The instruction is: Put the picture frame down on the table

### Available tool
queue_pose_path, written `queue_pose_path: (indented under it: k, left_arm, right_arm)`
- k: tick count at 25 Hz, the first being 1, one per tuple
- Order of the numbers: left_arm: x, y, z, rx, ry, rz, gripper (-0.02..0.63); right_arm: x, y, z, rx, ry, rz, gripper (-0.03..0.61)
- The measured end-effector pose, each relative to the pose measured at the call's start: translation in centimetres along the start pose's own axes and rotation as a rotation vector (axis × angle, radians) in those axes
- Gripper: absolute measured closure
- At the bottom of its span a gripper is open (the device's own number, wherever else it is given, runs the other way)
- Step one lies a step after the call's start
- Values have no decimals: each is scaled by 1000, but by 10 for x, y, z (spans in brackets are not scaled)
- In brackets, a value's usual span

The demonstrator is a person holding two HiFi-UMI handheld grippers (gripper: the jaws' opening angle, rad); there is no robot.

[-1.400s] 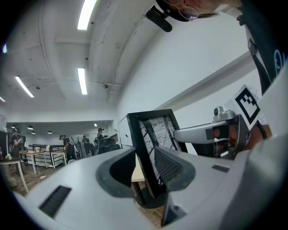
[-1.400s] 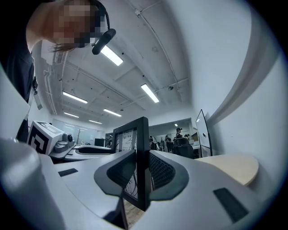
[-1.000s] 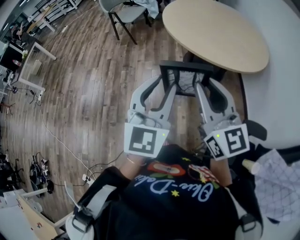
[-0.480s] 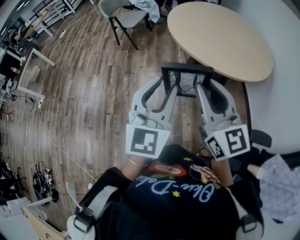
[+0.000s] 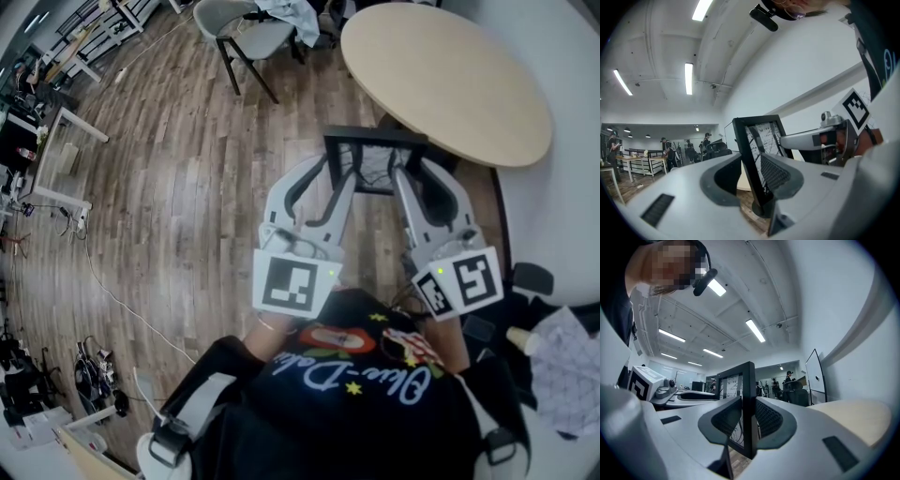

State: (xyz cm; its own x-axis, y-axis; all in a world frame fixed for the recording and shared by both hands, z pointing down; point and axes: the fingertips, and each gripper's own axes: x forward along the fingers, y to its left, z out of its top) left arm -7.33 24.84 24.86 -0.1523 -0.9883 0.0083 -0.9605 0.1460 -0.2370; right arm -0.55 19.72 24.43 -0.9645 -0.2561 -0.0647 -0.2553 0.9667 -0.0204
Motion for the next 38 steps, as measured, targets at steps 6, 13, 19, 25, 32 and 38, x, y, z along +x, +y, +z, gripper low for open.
queue_pose_path:
  k: [6,13,19,25,32,38]
  left_arm:
    - [6,17,-12,-9,2,-8,489]
    - [14,34,-16,-32,14,14,489]
    - [26,51,-30,-38,26,48,489]
    - [54,71,-39,-24,45,63,489]
    - [113,77,-39,-24,43,43,489]
    - [167,67,-44,-22,56,-15,489]
  right_arm:
    - [19,3,-10,9,15,-5,505]
    - [40,0,-10,9,51,23,505]
    - [64,-4,-23,28,56,57,505]
    - [97,-22,-29,48,48,75,505]
    - [124,-73,-29,48,40,53,505]
    - [134,-122,-37,64,52,-2,505]
